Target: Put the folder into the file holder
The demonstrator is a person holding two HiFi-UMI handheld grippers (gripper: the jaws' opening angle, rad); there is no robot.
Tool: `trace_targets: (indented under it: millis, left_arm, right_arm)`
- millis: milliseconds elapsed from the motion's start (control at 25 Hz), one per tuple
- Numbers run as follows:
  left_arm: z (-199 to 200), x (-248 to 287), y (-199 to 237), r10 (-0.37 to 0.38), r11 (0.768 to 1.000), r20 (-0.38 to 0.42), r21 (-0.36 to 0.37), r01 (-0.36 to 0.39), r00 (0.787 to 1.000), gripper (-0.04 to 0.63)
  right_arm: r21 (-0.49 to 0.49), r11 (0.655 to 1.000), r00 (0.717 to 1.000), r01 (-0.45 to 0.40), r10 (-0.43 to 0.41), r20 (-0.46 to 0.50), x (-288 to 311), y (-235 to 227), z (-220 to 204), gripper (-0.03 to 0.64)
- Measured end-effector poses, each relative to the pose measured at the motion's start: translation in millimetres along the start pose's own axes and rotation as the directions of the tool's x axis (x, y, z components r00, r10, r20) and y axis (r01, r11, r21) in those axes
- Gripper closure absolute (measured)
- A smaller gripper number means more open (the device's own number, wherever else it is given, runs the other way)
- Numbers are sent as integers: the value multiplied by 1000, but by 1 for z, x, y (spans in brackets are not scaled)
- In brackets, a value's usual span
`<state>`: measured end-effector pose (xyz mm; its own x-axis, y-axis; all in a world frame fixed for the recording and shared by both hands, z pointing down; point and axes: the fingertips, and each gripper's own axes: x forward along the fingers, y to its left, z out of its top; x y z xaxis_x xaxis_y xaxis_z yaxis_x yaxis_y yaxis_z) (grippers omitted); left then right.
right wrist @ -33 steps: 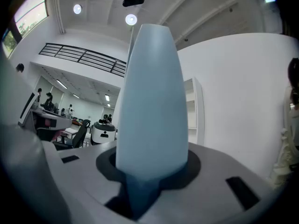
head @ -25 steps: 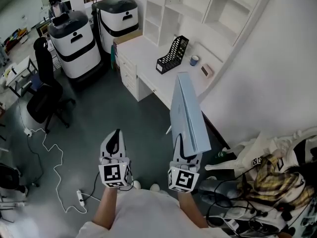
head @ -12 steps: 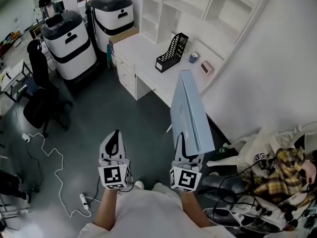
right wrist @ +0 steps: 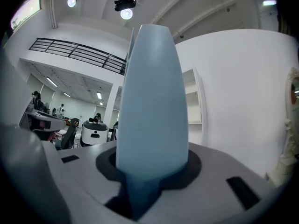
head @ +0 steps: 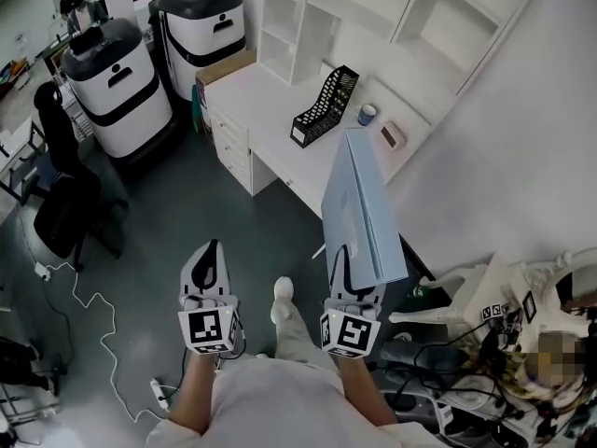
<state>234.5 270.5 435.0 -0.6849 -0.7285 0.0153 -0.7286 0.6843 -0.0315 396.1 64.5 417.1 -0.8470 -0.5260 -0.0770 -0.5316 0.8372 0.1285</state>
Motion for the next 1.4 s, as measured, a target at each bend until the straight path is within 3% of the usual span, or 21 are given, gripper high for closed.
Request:
trace_targets:
  millis: [440,640,840,1160,1400]
  left_arm:
    - [6,216,16,18,1000,-31,12,-18,999,603]
    - [14,286,27,31,999,-29,-12,-31,999,603]
    - [11,345,34,-2,1000,-36,-20,1,999,603]
    - [-1,471,59,-129,992,-36,0,129,991,603]
    - [6,571,72,-299,954,-33,19,300,954,603]
  right_arm:
    - [30,999,1000,-20,21,-11,209,-45,-23,476]
    - [41,999,1000,-22,22,-4,279,-58,-26,476]
    - [57,998,1000,5,-4,-19,327,-62,-32,476]
    - [60,992,993,107,-104,-51,411,-48,-48,476]
    - [51,971,970,234,-230,-75,472,-34,-43,476]
